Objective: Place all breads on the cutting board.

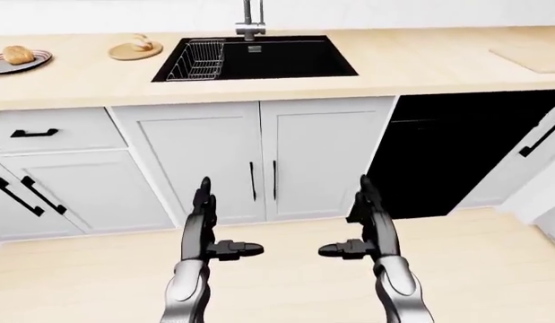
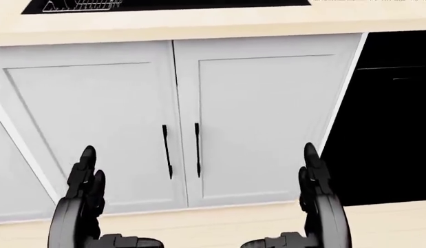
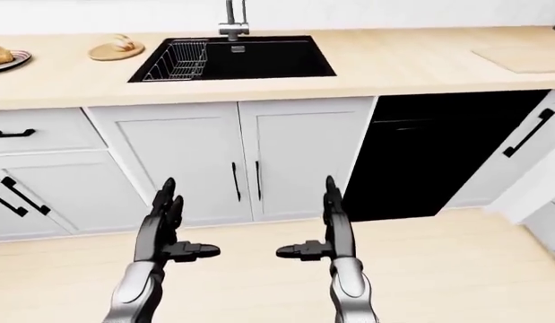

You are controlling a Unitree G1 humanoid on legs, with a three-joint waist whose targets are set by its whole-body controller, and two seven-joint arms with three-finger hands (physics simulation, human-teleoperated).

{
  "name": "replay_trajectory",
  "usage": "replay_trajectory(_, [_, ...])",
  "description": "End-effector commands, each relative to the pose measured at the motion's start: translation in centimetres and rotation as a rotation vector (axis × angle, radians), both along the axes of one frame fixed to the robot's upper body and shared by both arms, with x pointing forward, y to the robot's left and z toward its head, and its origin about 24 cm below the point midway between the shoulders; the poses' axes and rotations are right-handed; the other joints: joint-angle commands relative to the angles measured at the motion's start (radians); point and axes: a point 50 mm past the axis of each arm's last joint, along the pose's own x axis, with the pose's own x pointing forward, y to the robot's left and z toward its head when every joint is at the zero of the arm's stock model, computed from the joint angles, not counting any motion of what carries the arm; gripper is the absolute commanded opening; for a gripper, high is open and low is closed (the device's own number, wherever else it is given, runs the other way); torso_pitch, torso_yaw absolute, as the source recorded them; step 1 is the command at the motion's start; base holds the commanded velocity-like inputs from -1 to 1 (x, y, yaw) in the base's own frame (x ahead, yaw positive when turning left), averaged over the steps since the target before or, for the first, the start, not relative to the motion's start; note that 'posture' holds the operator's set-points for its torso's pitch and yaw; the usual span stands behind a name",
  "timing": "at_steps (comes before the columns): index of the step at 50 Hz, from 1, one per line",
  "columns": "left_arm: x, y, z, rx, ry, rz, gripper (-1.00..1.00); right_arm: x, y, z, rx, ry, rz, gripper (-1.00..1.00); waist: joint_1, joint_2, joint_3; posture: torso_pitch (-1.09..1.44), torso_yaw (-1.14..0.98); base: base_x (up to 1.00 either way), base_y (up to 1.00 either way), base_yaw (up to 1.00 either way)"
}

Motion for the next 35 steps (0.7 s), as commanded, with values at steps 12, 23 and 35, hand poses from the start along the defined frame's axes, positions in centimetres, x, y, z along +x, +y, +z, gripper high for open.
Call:
replay_trajectory(12, [0.49,-0.13,1.03,-0.002,-0.077,-0.008,1.00,0.36,-0.08,1.31,-0.007,-0.073,-0.001,1.00,-0.013,0.059,-0.012,0.00,0.00,0.00,0.30,0.00])
replay_trajectory(23, [0.45,-0.19,1.31,-0.002,-0.076,-0.007,1.00,0.37,-0.07,1.35,-0.007,-0.073,-0.001,1.00,0.002,0.063,-0.017,0.00,0.00,0.00,0.31,0.00])
replay_trajectory(35, [0.47,-0.16,1.11,-0.002,-0.076,-0.007,1.00,0.35,-0.09,1.38,-0.008,-0.074,-0.001,1.00,-0.012,-0.002,-0.028,0.00,0.00,0.00,0.32,0.00])
